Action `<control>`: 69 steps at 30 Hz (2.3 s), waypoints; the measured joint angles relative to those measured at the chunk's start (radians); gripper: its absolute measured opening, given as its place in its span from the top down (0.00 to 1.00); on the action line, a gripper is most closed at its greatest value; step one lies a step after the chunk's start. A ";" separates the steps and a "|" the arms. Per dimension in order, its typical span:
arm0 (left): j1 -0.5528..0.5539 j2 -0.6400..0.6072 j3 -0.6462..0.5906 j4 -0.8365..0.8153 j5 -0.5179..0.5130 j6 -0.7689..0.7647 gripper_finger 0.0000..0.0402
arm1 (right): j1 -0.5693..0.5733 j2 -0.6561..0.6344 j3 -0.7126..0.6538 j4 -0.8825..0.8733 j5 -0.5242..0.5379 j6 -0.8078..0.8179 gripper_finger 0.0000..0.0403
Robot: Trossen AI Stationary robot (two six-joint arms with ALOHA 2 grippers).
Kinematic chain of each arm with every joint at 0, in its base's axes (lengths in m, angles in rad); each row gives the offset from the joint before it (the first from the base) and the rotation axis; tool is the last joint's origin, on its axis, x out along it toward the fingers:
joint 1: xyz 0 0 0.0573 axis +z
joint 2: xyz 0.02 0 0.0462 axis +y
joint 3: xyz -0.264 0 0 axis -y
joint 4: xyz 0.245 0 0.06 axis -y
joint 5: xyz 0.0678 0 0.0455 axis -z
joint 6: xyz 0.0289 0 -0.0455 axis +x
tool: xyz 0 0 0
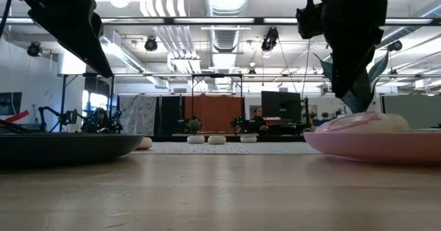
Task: Pick & Place donuts
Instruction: Put the left small pink donut on the black plate
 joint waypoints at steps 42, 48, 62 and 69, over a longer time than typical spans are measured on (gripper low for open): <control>0.822 -0.207 -0.414 -0.082 0.413 0.115 0.75 | 0.050 -0.056 -0.028 0.013 0.015 0.140 0.41; 0.829 -0.207 -0.443 -0.055 0.414 0.116 0.75 | 0.050 -0.056 -0.028 0.013 0.016 0.139 0.41; 0.828 -0.235 -0.398 -0.006 0.314 0.129 0.99 | 0.050 -0.065 -0.003 0.230 -0.010 0.061 0.44; 0.805 -0.371 -0.307 0.359 0.643 0.162 1.00 | 0.000 -0.065 -0.001 0.509 -0.090 -0.038 0.44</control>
